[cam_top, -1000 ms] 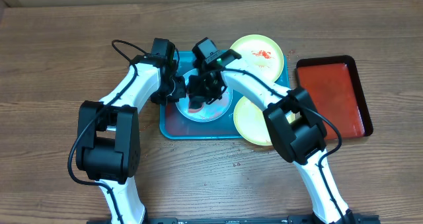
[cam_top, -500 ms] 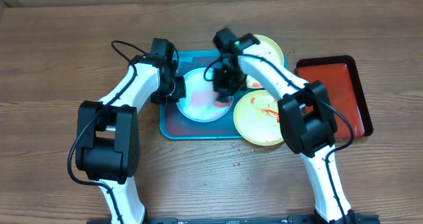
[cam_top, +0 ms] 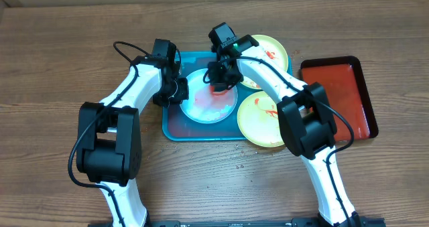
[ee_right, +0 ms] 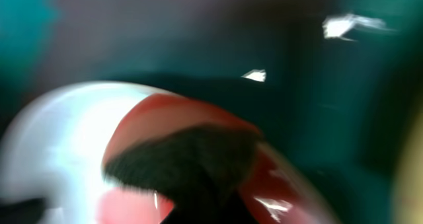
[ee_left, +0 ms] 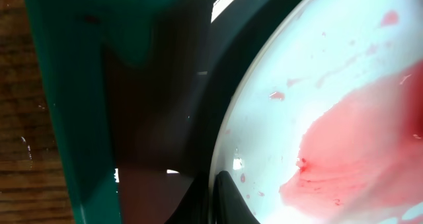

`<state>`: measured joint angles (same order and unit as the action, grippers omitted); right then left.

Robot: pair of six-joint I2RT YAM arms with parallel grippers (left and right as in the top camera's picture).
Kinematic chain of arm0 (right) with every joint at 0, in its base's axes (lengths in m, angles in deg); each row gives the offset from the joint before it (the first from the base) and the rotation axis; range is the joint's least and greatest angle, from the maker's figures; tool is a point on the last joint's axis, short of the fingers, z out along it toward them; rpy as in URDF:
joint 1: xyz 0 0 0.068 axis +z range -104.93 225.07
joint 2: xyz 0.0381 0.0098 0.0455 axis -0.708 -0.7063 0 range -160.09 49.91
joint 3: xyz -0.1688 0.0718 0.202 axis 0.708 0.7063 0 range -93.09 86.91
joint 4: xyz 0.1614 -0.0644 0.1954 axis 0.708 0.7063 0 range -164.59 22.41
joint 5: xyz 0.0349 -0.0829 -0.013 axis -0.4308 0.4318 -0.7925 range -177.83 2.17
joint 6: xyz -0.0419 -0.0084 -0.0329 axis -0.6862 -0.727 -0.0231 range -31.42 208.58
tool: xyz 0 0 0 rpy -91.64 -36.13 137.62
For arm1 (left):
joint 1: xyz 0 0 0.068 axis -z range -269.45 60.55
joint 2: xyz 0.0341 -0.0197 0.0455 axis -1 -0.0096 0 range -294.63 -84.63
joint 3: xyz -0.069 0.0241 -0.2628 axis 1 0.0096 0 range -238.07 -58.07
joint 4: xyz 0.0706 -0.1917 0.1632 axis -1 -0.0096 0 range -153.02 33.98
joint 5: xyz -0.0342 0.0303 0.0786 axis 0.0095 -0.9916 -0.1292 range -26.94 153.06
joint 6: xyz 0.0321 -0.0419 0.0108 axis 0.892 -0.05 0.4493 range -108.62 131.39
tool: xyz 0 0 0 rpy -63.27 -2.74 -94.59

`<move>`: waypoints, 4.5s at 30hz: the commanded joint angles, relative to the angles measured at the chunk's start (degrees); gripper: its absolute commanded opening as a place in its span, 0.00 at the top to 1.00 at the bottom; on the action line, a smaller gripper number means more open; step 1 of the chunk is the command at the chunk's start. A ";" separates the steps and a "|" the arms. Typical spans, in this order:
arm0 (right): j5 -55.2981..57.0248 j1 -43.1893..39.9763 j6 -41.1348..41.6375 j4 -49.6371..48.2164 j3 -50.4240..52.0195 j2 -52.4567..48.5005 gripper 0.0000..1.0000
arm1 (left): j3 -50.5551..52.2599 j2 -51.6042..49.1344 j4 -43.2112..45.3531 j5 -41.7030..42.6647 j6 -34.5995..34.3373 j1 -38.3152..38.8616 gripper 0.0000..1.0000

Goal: Clean dirty plates on tray and stack at the side
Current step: 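Scrub the white plate with the sponge while the left gripper holds it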

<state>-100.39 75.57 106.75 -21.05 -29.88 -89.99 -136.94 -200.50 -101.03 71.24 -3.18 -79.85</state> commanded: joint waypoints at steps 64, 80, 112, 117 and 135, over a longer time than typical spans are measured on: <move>-7.06 5.25 -6.16 15.76 -2.67 -3.82 0.96 | 1.14 -1.14 -0.59 -1.09 2.36 -0.70 0.96; 32.06 5.22 -0.61 18.62 -3.93 -3.48 0.96 | 1.14 -1.14 -0.31 -1.09 2.36 -0.70 0.96; -9.42 9.07 -1.20 15.26 -3.39 -5.31 0.96 | 1.14 -1.14 0.04 -0.68 2.36 -0.70 0.96; -3.82 9.05 0.26 18.62 -3.41 -5.31 0.96 | 1.14 -1.14 0.04 -0.68 2.36 -0.70 0.96; 23.82 5.07 25.27 18.29 -3.72 -5.31 0.96 | 1.18 -1.14 0.04 -0.70 -5.64 -0.70 0.96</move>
<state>-85.54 83.85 127.10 0.46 -35.63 -91.91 -136.72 -200.50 -100.29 71.85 -5.24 -80.81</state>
